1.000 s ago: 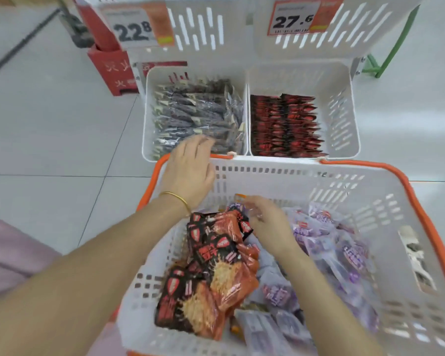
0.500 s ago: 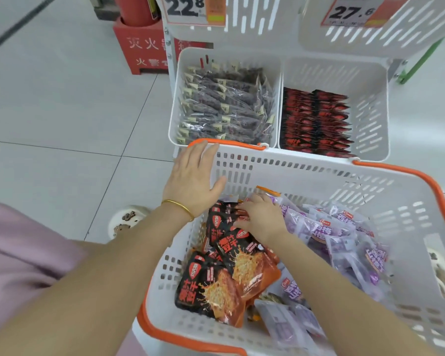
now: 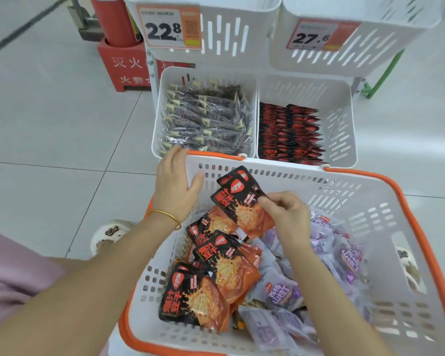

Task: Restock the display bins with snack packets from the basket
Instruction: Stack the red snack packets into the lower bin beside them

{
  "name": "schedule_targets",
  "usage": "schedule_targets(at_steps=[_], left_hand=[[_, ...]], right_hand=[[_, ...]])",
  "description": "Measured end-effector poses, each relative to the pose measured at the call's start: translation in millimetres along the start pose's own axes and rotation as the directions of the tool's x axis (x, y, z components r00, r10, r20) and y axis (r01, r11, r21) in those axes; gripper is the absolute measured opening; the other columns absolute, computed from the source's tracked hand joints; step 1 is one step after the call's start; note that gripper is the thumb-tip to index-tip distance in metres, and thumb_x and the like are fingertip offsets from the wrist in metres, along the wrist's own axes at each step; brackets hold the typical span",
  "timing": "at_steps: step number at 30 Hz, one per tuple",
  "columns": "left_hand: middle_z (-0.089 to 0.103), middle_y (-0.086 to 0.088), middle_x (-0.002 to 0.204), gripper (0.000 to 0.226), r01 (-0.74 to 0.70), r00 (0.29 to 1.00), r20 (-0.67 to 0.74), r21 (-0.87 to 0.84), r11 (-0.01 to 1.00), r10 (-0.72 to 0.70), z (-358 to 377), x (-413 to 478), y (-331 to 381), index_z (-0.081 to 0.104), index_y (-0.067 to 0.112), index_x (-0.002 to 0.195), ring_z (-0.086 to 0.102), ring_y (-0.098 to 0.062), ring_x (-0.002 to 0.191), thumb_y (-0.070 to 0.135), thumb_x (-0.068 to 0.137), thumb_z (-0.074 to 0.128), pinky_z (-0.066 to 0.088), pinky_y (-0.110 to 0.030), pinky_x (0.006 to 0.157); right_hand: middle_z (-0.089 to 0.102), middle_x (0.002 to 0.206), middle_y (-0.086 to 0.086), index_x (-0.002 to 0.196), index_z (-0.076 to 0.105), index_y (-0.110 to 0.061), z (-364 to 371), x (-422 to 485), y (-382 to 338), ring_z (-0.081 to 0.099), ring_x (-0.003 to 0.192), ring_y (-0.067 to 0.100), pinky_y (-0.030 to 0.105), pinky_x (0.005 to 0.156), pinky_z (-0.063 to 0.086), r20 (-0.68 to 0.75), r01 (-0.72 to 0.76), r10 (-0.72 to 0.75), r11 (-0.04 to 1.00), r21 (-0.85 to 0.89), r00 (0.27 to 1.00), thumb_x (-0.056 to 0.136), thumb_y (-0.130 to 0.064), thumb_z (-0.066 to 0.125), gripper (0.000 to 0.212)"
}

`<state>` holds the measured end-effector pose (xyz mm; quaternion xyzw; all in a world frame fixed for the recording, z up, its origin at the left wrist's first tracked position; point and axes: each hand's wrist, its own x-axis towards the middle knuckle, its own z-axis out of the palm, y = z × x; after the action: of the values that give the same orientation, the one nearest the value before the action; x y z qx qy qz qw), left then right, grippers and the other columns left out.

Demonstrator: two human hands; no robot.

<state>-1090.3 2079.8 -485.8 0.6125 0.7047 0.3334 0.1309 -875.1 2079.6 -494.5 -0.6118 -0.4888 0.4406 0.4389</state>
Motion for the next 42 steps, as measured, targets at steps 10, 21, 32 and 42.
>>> schedule_targets(at_steps=[10,21,32,42], left_hand=[[0.044,0.026,0.115,0.094,0.260,0.925,0.380,-0.589,0.766,-0.022,27.1,-7.3,88.7,0.012,0.024,0.147,0.048,0.022,0.095,0.008,0.079,0.073,0.038,0.001,0.081],[0.037,0.016,0.139,0.109,0.031,0.906,0.381,-0.495,0.868,0.184,22.0,26.2,108.0,-0.005,0.032,0.149,0.055,0.005,0.106,-0.002,0.078,0.070,0.047,-0.025,0.093],[0.043,-0.003,0.137,0.080,-0.148,0.966,0.184,-0.193,0.970,0.184,59.2,107.1,93.3,0.014,0.023,0.149,0.041,-0.018,0.125,0.028,0.087,0.065,0.036,-0.034,0.105],[0.028,0.001,0.146,0.078,-0.258,0.936,0.311,0.293,0.921,0.164,104.1,131.0,53.9,0.013,0.028,0.148,0.021,-0.019,0.136,0.060,0.078,0.006,0.021,-0.038,0.111]], right_hand=[[0.065,0.061,-0.003,0.075,0.067,-0.012,-23.4,-7.0,-30.8,0.058,0.056,0.012,0.029,0.060,0.051,-0.079,-0.111,0.163,0.886,0.450,0.983,0.084,-0.008,0.068,0.010],[0.063,0.118,-0.004,0.131,0.048,-0.030,-70.8,64.4,-98.9,0.065,0.098,0.013,0.038,0.077,0.058,0.404,0.232,-0.140,0.954,-0.190,0.904,0.073,-0.019,0.079,0.067],[0.071,0.083,0.003,0.100,0.073,-0.016,-69.2,159.7,-106.7,0.063,0.076,0.020,0.034,0.073,0.049,0.124,0.478,-0.501,0.679,-0.557,0.856,0.084,-0.019,0.067,0.017],[0.068,0.103,0.008,0.115,0.067,-0.018,-7.7,289.1,-74.5,0.060,0.097,0.031,0.039,0.076,0.049,0.285,0.581,-0.612,0.360,-0.731,0.738,0.093,-0.025,0.055,0.026]])
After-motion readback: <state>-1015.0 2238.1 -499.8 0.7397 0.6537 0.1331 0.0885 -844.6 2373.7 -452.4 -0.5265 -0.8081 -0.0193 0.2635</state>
